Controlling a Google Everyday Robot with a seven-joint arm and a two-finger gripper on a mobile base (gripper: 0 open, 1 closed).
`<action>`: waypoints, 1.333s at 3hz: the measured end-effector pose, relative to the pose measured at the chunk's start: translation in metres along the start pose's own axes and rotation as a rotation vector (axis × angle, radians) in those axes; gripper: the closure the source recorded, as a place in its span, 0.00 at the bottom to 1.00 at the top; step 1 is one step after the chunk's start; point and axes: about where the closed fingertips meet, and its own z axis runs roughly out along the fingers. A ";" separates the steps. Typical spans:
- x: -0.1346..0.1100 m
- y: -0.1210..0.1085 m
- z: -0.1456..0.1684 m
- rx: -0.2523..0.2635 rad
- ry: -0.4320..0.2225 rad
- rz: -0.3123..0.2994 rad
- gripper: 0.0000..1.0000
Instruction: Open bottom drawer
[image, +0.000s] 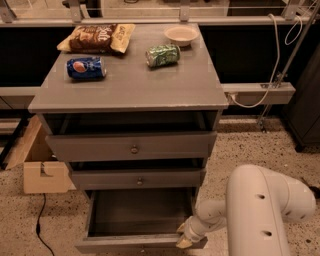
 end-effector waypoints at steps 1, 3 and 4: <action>0.000 0.004 -0.001 -0.007 -0.006 0.003 1.00; 0.000 0.004 -0.001 -0.007 -0.006 0.003 0.58; 0.000 0.004 -0.001 -0.007 -0.006 0.003 0.35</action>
Offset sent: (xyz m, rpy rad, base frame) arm -0.0039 0.0004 0.0011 0.0072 0.0066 -0.0006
